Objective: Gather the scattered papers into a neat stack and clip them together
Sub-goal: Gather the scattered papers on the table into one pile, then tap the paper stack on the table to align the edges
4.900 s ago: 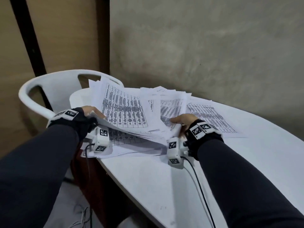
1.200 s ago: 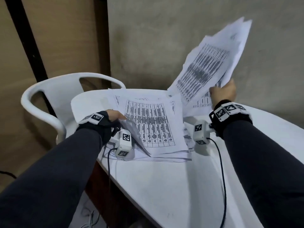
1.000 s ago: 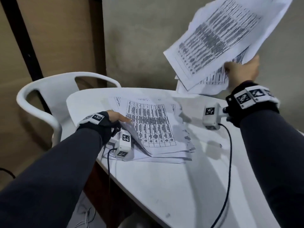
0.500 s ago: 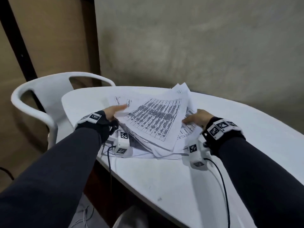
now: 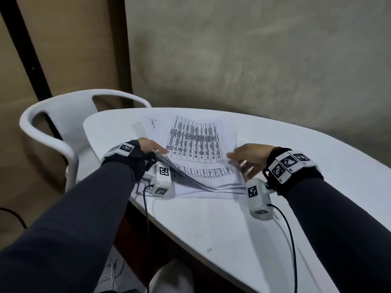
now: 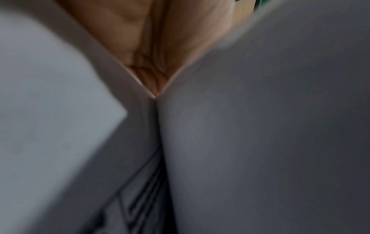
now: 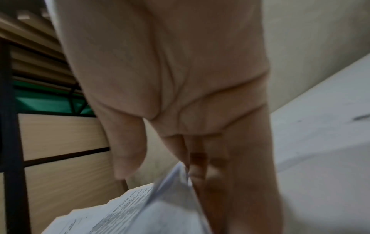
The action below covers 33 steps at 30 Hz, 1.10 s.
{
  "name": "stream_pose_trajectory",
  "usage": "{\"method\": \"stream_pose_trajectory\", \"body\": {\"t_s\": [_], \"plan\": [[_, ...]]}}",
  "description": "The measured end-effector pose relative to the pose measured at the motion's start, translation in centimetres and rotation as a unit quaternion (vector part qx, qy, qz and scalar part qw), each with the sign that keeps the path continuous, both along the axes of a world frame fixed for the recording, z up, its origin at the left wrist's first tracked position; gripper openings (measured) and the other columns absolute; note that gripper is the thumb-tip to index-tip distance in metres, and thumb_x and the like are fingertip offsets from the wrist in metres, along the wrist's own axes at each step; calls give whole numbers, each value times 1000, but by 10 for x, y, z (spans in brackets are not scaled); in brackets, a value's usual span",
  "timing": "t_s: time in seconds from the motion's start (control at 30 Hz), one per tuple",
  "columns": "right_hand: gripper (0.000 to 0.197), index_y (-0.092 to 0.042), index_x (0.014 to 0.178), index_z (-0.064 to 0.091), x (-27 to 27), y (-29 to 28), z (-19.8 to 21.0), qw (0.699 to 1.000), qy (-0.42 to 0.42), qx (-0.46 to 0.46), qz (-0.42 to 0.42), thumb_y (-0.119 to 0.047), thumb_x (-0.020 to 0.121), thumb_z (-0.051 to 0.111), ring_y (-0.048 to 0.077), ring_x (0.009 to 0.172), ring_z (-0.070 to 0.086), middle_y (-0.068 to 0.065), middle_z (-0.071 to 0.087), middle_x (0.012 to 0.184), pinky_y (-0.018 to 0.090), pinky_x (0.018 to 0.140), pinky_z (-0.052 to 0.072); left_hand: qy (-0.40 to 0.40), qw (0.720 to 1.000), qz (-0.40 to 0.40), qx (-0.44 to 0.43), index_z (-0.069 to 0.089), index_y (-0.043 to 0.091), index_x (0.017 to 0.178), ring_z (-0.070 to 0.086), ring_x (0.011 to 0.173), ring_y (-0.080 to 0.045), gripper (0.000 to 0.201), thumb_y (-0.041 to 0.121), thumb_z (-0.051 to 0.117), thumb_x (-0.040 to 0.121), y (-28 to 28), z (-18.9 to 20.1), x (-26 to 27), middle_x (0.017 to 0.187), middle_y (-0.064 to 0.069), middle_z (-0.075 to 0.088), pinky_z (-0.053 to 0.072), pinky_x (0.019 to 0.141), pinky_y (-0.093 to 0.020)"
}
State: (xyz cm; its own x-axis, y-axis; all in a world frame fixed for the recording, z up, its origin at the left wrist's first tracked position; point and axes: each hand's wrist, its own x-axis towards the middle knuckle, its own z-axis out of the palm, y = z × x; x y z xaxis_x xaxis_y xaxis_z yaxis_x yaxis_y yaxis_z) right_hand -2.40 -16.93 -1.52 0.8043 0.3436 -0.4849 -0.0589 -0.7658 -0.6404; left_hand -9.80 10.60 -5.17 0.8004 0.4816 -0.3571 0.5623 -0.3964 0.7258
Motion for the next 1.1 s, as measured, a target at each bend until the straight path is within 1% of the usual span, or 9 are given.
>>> {"method": "stream_pose_trajectory", "body": {"t_s": [0.13, 0.23, 0.37, 0.47, 0.57, 0.7, 0.73, 0.93, 1.1], "plan": [[41, 2, 110, 55, 1, 4, 2, 998, -54, -13, -21, -35, 94, 51, 23, 68, 50, 10, 54, 89, 41, 76, 54, -23, 990, -47, -134, 63, -5, 114, 63, 101, -30, 85, 21, 91, 39, 4, -4, -2, 120, -14, 64, 53, 91, -36], [41, -14, 129, 53, -4, 4, 1, 997, -61, -31, 47, -35, 94, 51, 20, 88, 52, 5, 54, 102, 37, 88, 49, -46, 986, -42, -153, 62, 1, 106, 65, 55, -18, 31, 22, 67, 83, -2, 1, -11, 82, -15, 70, 50, 48, -14], [35, -18, 124, 56, -2, -7, -2, 997, -61, 45, -9, -33, 92, 54, 17, 75, 49, 1, 52, 90, 31, 70, 46, -87, 990, -86, -63, 60, 1, 114, 56, 112, -29, 33, 6, 63, 82, 6, -2, -5, 129, -20, 57, 42, 104, -38], [44, -14, 122, 52, -1, -23, -2, 992, -59, 80, -71, -39, 87, 61, 19, 79, 51, 3, 52, 97, 31, 73, 45, -156, 982, -84, -70, 53, 0, 125, 54, 117, -33, 50, -6, 65, 77, 3, 0, -12, 128, -18, 58, 41, 102, -40], [101, -11, 144, 29, -5, -38, 1, 978, -59, 174, -99, -58, 64, 72, 23, 100, 56, 6, 50, 125, 31, 81, 48, -229, 960, -89, -135, 51, 1, 126, 57, 104, -27, 52, -15, 60, 77, -12, 15, -25, 110, -14, 64, 45, 89, -33], [5, -4, 94, 55, -26, -46, 29, 916, -124, 367, -106, -8, 91, 56, -5, 38, 54, -10, 62, 50, 6, 37, 38, -295, 923, -134, -207, 62, 9, 102, 70, 78, -20, 40, -19, 55, 76, -35, 50, -31, 78, 0, 75, 56, 78, -32], [12, -6, 83, 53, -28, -52, 41, 899, -153, 396, -109, 2, 91, 52, -5, 33, 52, -10, 59, 40, 5, 35, 37, -308, 917, -142, -210, 60, 9, 100, 70, 68, -15, 39, -21, 53, 76, -41, 63, -32, 71, 3, 75, 58, 69, -27], [35, -23, 92, 54, -47, -73, 86, 815, -304, 481, -113, 12, 85, 56, 4, 76, 67, -7, 69, 87, 16, 71, 56, -396, 882, -167, -191, 45, 9, 118, 60, 77, -17, 54, -25, 52, 76, -87, 129, -39, 89, -3, 62, 55, 63, -24], [25, -18, 86, 54, -63, -90, 89, 785, -356, 488, -138, 1, 80, 68, -7, 58, 63, -10, 66, 75, 15, 57, 52, -422, 883, -118, -169, 44, -1, 101, 58, 84, -23, 51, 0, 77, 61, -105, 138, -37, 96, -16, 59, 52, 73, -36]]}}
